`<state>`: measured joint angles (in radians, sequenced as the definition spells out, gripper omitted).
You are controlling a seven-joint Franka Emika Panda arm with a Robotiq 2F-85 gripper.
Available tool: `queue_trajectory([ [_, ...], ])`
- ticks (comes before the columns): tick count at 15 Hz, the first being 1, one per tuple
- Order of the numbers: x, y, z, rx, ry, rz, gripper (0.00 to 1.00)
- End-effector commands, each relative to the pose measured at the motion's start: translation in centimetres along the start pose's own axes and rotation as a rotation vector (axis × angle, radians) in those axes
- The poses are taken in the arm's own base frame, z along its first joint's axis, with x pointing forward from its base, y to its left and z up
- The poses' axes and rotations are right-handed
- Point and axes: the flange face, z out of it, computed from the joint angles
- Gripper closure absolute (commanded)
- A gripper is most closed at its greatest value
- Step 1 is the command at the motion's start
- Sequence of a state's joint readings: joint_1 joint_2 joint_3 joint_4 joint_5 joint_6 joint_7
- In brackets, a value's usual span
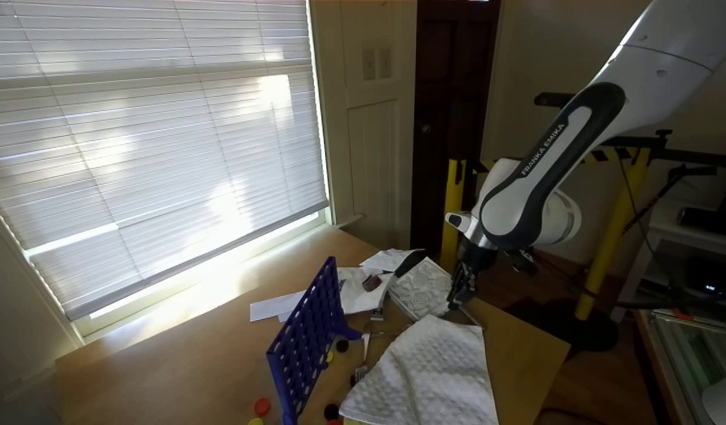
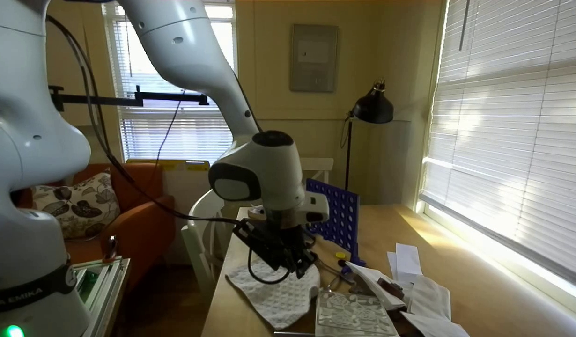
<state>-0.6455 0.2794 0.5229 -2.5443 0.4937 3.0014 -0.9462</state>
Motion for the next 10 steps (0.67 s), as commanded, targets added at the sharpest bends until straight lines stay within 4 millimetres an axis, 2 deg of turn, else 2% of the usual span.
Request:
queue_trajectory([
  [1, 0.1, -0.5, -0.6, -0.043, -0.042, 0.028, 0.43],
  [6, 0.2, -5.7, 2.5, 0.061, -0.154, 0.017, 0.07],
  [7, 0.5, -4.2, 1.9, 0.052, -0.11, 0.007, 0.26],
  [8, 0.6, -5.2, 2.2, 0.061, -0.124, 0.01, 0.18],
  [10, 0.6, -6.1, 2.5, 0.065, -0.135, 0.012, 0.07],
])
